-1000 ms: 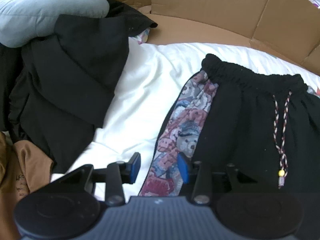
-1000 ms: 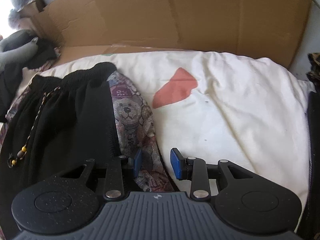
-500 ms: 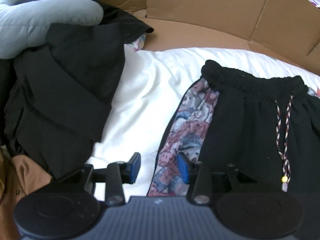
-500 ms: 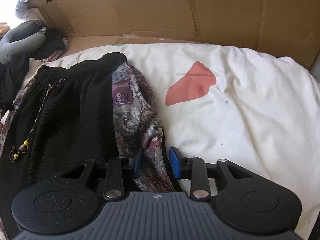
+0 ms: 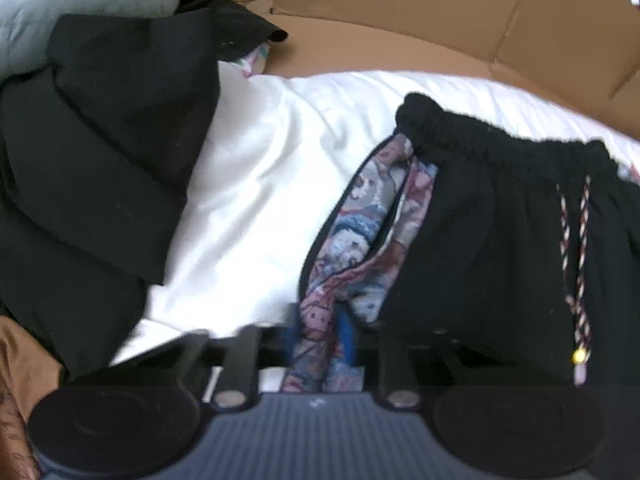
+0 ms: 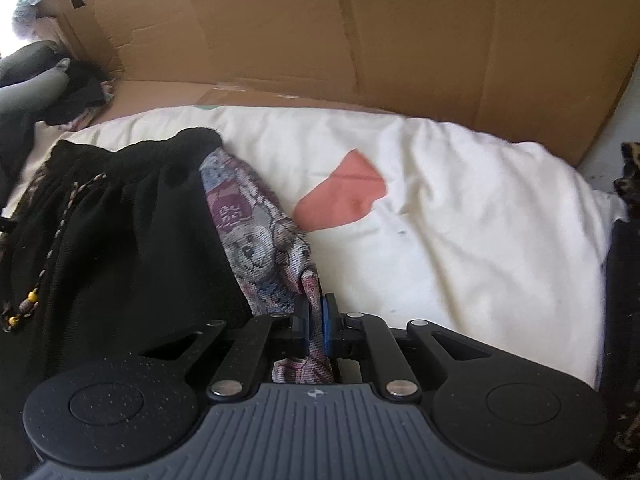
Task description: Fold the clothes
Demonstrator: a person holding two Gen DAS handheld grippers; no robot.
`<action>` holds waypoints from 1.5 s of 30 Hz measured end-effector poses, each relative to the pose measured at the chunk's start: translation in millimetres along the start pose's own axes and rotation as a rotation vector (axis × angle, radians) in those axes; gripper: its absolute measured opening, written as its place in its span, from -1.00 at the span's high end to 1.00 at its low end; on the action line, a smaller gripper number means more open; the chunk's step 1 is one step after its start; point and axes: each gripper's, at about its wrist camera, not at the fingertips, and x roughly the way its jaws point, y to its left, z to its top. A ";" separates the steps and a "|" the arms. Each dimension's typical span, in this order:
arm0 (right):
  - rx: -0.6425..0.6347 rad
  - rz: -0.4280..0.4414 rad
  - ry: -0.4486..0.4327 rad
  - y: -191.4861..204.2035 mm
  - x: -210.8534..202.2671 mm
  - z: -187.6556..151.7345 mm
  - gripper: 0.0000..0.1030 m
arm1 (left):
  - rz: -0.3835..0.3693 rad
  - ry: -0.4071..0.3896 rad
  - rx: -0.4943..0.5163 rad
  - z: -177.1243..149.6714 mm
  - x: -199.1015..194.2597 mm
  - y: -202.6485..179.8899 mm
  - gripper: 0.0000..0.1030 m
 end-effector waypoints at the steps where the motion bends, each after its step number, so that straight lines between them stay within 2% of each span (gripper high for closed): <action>1: -0.009 -0.013 -0.004 0.6 -1.3 1.2 0.93 | 0.009 0.002 0.010 0.4 -0.4 -0.8 0.88; 4: -0.039 -0.056 -0.021 3.3 -5.6 5.0 0.94 | 0.040 -0.017 0.010 2.8 -5.0 2.7 0.90; 9: -0.029 -0.077 0.023 -1.0 8.8 6.7 0.92 | 0.026 -0.005 0.023 0.9 0.0 5.3 0.83; 12: -0.009 -0.036 0.037 -4.6 9.5 10.1 0.83 | -0.003 -0.003 -0.002 5.6 -6.4 9.1 0.68; 14: 0.017 -0.007 0.014 -9.3 1.0 13.8 0.80 | -0.016 -0.034 -0.017 8.4 -14.8 11.4 0.40; 16: 0.042 0.021 -0.008 -13.9 -7.5 17.5 0.53 | -0.034 -0.076 -0.026 11.2 -23.5 13.9 0.22; 17: 0.056 0.030 -0.022 -16.2 -10.1 19.6 0.48 | -0.043 -0.096 -0.031 12.6 -27.8 15.1 0.19; 22: 0.090 0.059 -0.063 -13.9 -1.6 33.4 0.31 | -0.059 -0.131 -0.045 27.4 -24.1 11.6 0.19; 31: 0.086 0.075 -0.041 8.3 36.9 46.9 0.30 | -0.079 -0.139 -0.025 48.8 -2.8 -7.0 0.19; 42: 0.010 0.061 0.015 18.7 55.1 50.6 0.19 | -0.087 -0.096 -0.042 48.6 19.2 -15.1 0.19; 43: 0.006 0.063 0.024 18.8 55.6 51.8 0.19 | -0.094 -0.094 -0.048 48.0 19.9 -14.3 0.22; 44: -0.005 0.065 0.030 19.7 56.4 53.0 0.18 | -0.106 -0.093 -0.050 47.4 20.3 -13.6 0.42; 45: -0.017 0.068 0.035 20.9 57.3 54.2 0.27 | -0.117 -0.095 -0.045 47.2 19.5 -14.3 0.62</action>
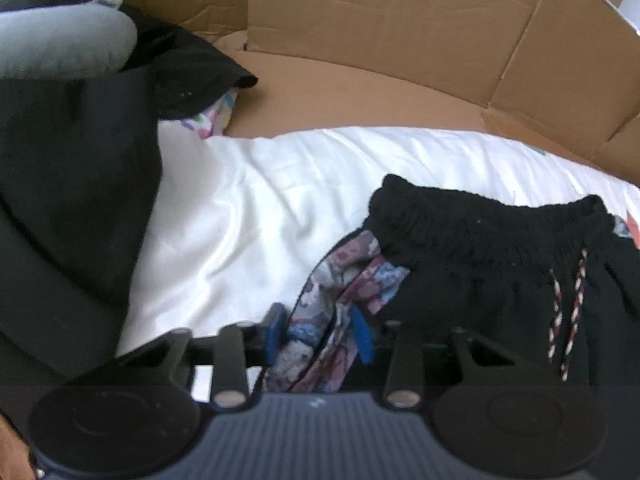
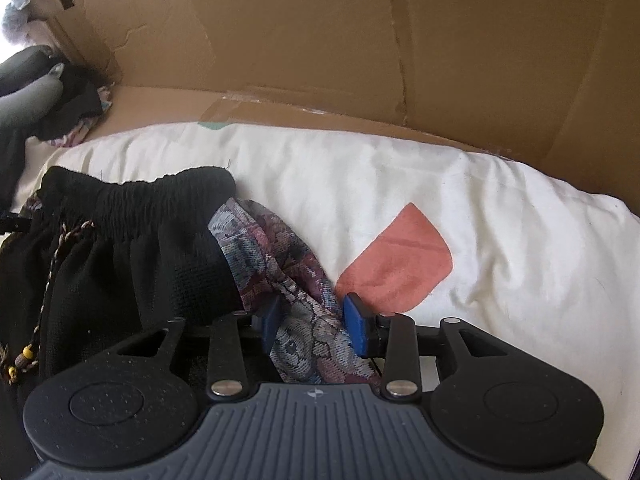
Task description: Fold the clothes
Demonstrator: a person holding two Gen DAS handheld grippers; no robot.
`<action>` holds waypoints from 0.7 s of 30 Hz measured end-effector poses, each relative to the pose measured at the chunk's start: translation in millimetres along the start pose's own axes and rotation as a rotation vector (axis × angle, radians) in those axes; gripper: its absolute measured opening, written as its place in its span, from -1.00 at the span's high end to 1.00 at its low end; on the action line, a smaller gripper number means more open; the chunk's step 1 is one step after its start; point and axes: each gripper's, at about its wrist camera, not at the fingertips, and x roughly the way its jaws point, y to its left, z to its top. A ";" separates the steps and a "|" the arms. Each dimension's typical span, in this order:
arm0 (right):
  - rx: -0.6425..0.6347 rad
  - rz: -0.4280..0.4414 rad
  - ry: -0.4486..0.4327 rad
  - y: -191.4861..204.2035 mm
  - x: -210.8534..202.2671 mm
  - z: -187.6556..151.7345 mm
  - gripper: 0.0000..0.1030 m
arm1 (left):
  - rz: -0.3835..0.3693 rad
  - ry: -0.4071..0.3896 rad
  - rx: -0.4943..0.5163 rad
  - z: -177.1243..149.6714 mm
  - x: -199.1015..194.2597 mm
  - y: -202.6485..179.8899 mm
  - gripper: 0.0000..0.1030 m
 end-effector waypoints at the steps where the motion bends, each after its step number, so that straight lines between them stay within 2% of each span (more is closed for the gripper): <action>1: -0.014 0.007 0.004 1.3 -0.1 0.9 0.47 | 0.009 -0.006 0.020 0.4 -2.1 -3.6 0.86; 3: -0.031 0.010 0.013 3.6 -1.7 2.2 0.82 | 0.027 -0.020 0.058 0.9 -6.4 -10.0 0.90; 6: -0.073 -0.029 -0.003 8.0 -9.5 0.7 0.91 | 0.053 -0.048 0.085 0.2 -13.2 -11.8 0.92; 11: -0.126 -0.139 -0.048 6.9 -24.6 -0.2 0.97 | 0.094 -0.101 0.102 2.0 -22.7 -5.3 0.93; 15: -0.140 -0.211 -0.054 6.0 -20.5 1.8 0.97 | 0.124 -0.117 0.115 2.6 -15.1 -8.0 0.93; 18: -0.117 -0.193 -0.031 5.5 -10.2 3.8 0.93 | 0.132 -0.070 0.095 2.9 -3.1 -10.7 0.89; 21: -0.046 -0.132 -0.023 -5.4 -21.8 10.5 0.78 | 0.145 -0.046 0.105 3.4 -6.4 -13.9 0.68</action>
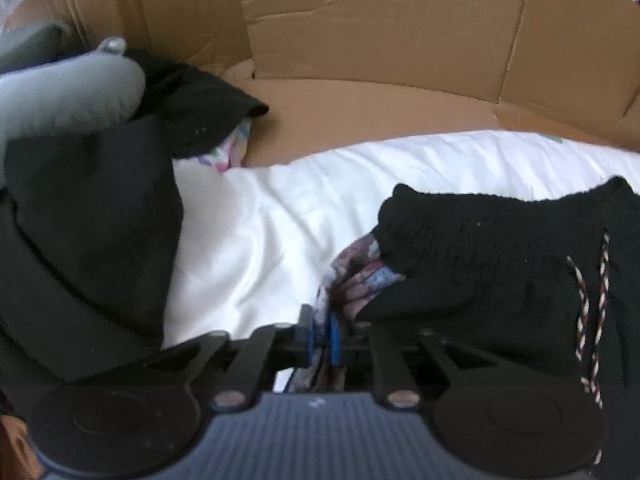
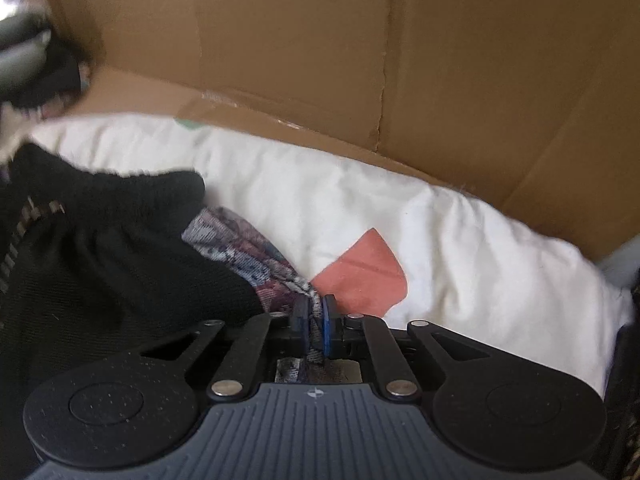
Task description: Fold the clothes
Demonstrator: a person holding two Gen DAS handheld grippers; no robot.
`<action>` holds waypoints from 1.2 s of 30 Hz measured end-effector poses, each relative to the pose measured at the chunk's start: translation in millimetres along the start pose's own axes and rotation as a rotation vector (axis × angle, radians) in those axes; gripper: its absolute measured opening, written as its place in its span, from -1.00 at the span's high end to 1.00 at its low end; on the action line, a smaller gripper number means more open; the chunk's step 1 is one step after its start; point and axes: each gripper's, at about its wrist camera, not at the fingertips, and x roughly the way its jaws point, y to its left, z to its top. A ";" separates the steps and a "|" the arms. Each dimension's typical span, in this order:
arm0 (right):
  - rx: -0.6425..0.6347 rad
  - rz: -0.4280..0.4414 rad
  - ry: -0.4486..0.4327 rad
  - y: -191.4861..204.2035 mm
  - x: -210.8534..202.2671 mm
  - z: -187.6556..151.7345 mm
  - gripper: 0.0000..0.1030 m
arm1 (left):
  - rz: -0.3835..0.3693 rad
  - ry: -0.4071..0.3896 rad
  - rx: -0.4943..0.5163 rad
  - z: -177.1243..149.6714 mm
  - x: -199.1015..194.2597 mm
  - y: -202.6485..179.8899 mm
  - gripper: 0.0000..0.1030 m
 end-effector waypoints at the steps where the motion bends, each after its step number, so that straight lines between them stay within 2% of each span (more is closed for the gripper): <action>1: 0.012 0.016 -0.007 -6.3 -10.8 0.4 0.51 | -0.011 0.001 -0.008 0.0 -5.2 2.5 0.58; 3: 0.029 0.044 -0.022 -18.6 -33.0 -1.0 0.34 | -0.033 0.000 -0.035 -3.4 -16.5 10.3 0.41; 4: 0.033 0.050 -0.024 -24.3 -43.1 -4.7 0.34 | -0.041 -0.001 -0.046 -6.5 -22.3 14.3 0.36; 7: 0.042 0.055 -0.021 -40.9 -70.3 -22.2 0.34 | -0.050 0.006 -0.052 -20.9 -38.2 25.6 0.35; 13: 0.035 0.000 0.026 -62.0 -100.3 -84.3 0.34 | -0.052 0.052 -0.051 -61.4 -64.2 46.7 0.35; 21: 0.094 0.029 0.089 -69.4 -111.2 -142.9 0.34 | -0.104 0.086 -0.079 -101.1 -95.5 59.1 0.31; 26: 0.098 0.057 0.170 -71.2 -101.2 -167.0 0.34 | -0.127 0.126 -0.118 -128.9 -90.9 62.9 0.31; 27: 0.095 0.055 0.186 -71.8 -98.7 -171.3 0.38 | -0.128 0.134 -0.124 -133.8 -87.6 63.0 0.31; 28: 0.091 0.051 0.201 -72.5 -96.2 -175.6 0.65 | -0.128 0.142 -0.130 -138.5 -84.5 62.9 0.30; 29: 0.097 0.057 0.207 -73.5 -95.6 -178.1 0.75 | -0.125 0.152 -0.131 -142.8 -81.8 62.5 0.30; 30: 0.093 0.053 0.209 -73.7 -97.2 -178.8 0.95 | -0.122 0.162 -0.133 -147.1 -79.0 62.1 0.30; 33: 0.077 0.021 0.224 -74.6 -102.6 -180.0 1.00 | -0.099 0.190 -0.124 -156.3 -70.8 60.5 0.30; 36: 0.087 -0.023 0.247 -78.0 -103.8 -182.9 1.00 | -0.100 0.185 -0.120 -163.1 -66.3 62.5 0.30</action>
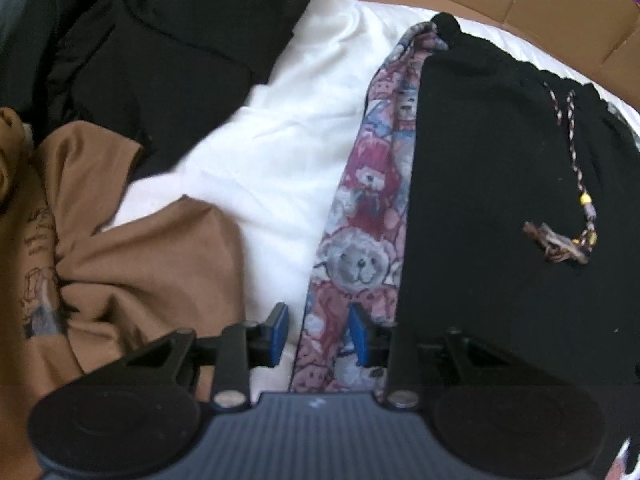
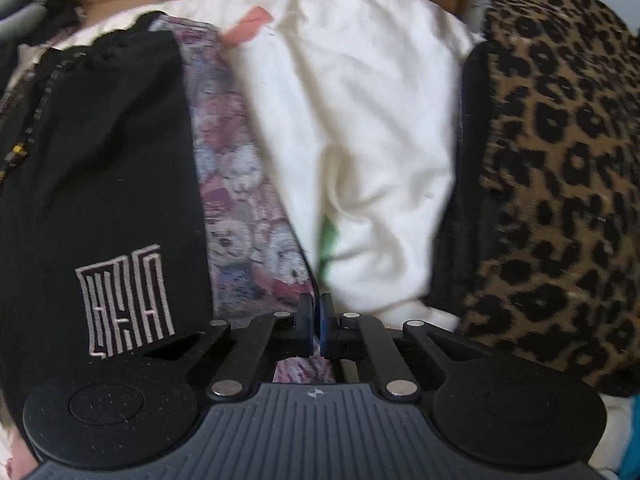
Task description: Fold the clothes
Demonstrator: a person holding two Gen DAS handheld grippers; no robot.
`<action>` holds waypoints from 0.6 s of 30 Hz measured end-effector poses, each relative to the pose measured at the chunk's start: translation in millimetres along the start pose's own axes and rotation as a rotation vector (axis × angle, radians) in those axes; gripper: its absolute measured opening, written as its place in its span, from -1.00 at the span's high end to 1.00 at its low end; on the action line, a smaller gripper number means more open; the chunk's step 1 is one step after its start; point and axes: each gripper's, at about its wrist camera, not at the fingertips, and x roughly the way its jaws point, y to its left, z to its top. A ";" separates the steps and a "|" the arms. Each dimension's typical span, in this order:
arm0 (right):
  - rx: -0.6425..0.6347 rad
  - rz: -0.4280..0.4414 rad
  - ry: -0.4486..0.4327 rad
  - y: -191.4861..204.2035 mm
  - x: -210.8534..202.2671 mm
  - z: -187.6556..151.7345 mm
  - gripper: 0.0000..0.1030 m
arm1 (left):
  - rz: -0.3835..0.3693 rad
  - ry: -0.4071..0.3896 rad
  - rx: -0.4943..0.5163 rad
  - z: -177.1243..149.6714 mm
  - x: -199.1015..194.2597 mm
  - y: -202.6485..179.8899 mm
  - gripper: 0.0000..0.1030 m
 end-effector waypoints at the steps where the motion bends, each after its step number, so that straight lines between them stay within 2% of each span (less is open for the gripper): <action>1: 0.002 -0.003 0.000 0.2 1.4 -1.4 1.00 | -0.003 -0.001 -0.007 -1.3 1.6 2.1 0.30; 5: 0.029 0.018 -0.007 0.5 -0.3 -5.1 0.95 | 0.004 0.003 0.001 -4.8 0.5 5.0 0.47; 8: 0.063 0.022 -0.005 -5.1 -7.4 -12.5 0.78 | 0.007 0.022 0.008 -11.2 -4.3 8.0 0.49; 9: 0.066 0.021 -0.005 -6.3 -9.1 -16.4 0.60 | 0.004 0.030 0.002 -14.0 -6.4 9.9 0.49; 10: 0.071 0.022 -0.005 -7.6 -10.8 -21.1 0.54 | 0.001 0.038 -0.005 -17.1 -8.4 11.9 0.49; 18: 0.092 0.024 0.016 -14.4 -19.9 -55.6 0.32 | -0.026 0.085 -0.021 -68.8 -20.6 23.6 0.48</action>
